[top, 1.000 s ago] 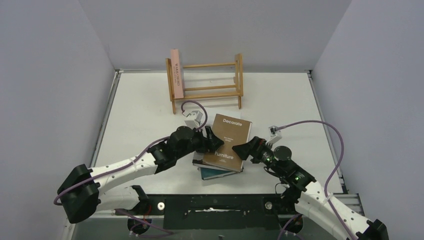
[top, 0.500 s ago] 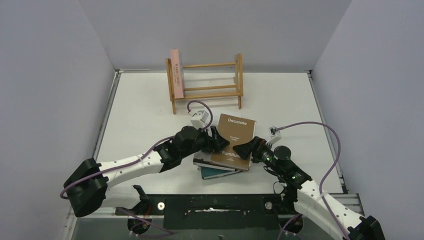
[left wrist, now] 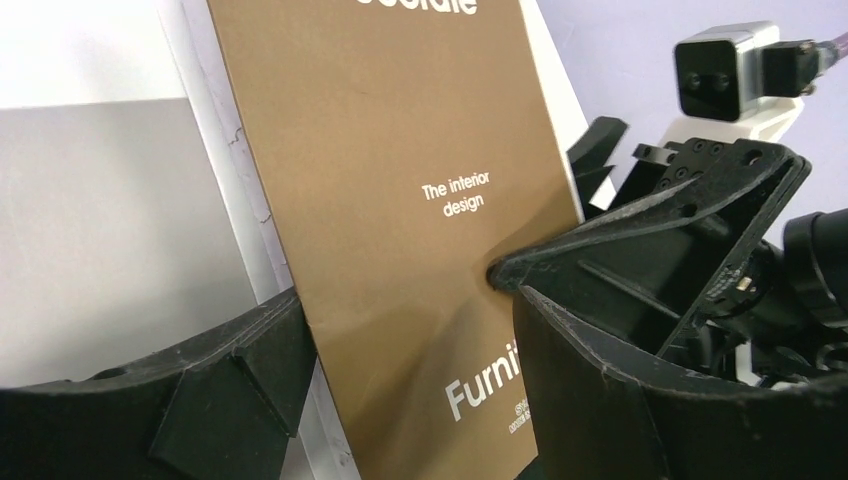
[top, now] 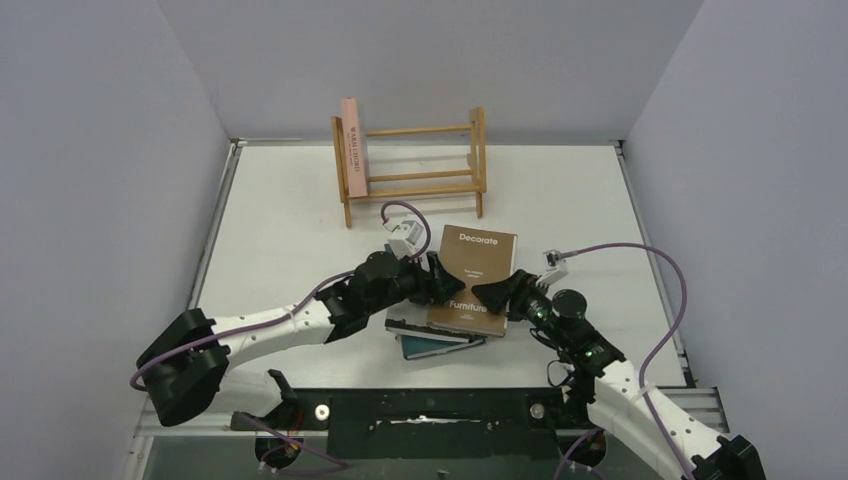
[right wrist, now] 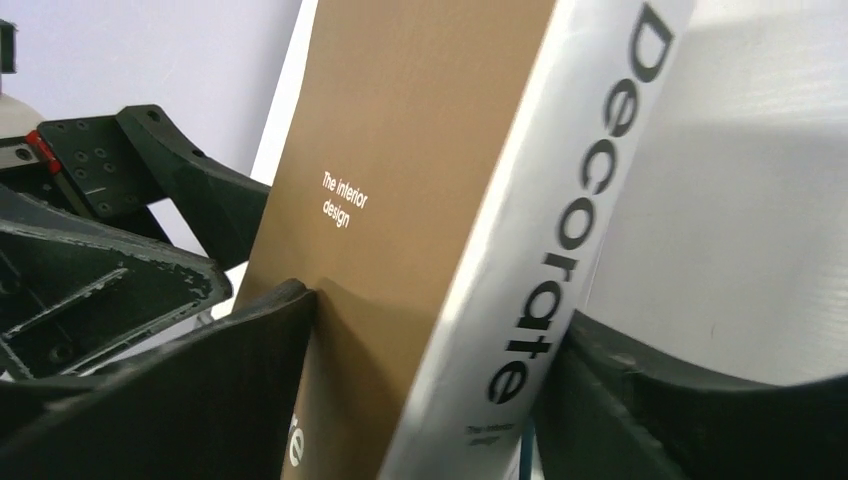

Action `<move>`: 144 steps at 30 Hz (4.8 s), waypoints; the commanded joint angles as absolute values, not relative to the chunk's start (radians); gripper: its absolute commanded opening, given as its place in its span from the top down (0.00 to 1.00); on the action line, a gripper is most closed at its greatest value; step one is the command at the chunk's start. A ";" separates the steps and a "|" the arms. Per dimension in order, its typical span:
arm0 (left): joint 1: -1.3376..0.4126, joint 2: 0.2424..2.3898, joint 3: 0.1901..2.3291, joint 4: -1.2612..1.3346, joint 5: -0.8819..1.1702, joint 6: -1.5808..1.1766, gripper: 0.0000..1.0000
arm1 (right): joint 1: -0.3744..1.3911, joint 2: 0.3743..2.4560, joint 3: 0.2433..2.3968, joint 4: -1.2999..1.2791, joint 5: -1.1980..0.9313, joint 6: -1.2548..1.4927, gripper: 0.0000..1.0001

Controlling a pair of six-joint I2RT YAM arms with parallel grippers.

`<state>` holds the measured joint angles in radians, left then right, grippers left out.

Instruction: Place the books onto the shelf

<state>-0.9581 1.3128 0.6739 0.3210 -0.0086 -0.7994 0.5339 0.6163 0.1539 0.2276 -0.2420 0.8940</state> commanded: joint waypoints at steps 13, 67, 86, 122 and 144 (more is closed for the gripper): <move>-1.000 1.460 0.821 0.523 0.153 -0.721 0.31 | 0.541 0.460 0.426 -0.017 -0.328 0.770 0.83; -1.005 0.407 0.561 -0.138 -0.631 -0.718 0.31 | 0.689 1.706 1.351 0.517 0.301 0.160 1.00; -1.002 0.159 0.551 -0.356 -0.756 -0.737 0.31 | 0.739 2.308 1.911 0.626 0.359 0.019 1.00; -1.002 0.067 0.532 -0.451 -0.759 -0.772 0.31 | 0.841 2.234 1.740 0.715 0.375 0.105 0.26; -1.000 0.110 0.520 -0.394 -0.713 -0.752 0.31 | 0.865 1.949 1.482 0.763 0.466 0.046 0.18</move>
<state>-1.0042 0.0708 0.5144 -0.4667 -0.7441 -0.7761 0.8612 2.0872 1.5215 0.6888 0.4149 0.0605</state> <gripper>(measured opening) 0.693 0.817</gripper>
